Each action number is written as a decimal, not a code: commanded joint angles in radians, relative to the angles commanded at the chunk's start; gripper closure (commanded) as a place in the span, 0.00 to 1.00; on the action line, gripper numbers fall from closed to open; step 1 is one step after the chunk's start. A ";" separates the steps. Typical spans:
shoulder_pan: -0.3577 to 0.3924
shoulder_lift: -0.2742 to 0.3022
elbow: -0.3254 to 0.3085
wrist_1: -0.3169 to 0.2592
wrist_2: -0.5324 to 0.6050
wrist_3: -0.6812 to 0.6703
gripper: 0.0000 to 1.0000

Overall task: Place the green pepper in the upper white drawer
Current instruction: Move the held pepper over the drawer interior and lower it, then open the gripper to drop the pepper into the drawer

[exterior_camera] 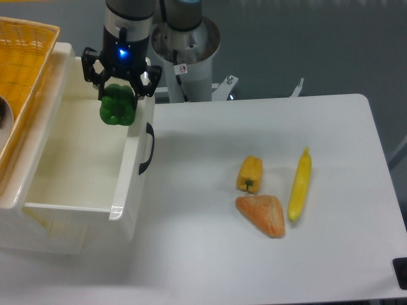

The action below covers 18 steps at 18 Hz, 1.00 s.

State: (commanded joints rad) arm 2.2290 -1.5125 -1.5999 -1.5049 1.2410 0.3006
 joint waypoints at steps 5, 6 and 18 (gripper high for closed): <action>-0.009 -0.025 0.002 0.003 -0.015 0.002 0.55; -0.011 -0.031 0.002 0.003 -0.014 0.002 0.53; -0.041 -0.054 0.012 0.006 -0.012 0.011 0.01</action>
State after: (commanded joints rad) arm 2.1875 -1.5662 -1.5877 -1.4987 1.2287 0.3114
